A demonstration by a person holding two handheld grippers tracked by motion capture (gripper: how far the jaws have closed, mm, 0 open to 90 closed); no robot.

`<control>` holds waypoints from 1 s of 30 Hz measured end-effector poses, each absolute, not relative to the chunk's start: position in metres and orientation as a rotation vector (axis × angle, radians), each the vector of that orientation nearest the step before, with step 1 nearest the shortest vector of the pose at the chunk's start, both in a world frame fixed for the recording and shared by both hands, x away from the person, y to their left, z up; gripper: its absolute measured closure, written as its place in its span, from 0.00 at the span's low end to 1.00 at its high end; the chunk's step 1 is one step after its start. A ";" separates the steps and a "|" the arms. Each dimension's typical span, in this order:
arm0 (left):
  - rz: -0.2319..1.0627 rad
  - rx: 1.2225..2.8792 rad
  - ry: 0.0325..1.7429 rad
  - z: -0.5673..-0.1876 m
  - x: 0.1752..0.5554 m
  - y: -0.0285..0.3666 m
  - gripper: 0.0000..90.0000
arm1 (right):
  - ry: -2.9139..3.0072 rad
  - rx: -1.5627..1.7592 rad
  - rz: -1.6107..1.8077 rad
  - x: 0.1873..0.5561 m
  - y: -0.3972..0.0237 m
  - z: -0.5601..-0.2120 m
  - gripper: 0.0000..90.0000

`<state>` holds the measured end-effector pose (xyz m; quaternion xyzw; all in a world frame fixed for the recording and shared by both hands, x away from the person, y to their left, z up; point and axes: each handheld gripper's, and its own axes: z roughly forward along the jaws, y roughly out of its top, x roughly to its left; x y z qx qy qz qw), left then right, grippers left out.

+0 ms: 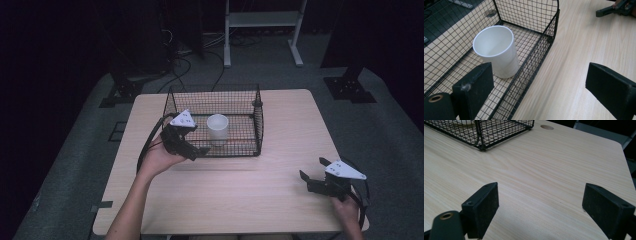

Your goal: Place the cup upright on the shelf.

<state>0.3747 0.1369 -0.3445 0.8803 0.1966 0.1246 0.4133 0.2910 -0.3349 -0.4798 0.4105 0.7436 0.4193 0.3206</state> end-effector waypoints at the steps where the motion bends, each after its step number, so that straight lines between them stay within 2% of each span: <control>1: 0.312 2.208 0.492 -0.345 0.372 0.137 0.08 | 1.954 1.078 1.101 0.291 -0.335 -0.480 0.15; 30: 0.328 2.176 0.479 -0.367 0.330 0.149 0.08 | 1.953 1.080 1.101 0.291 -0.335 -0.480 0.15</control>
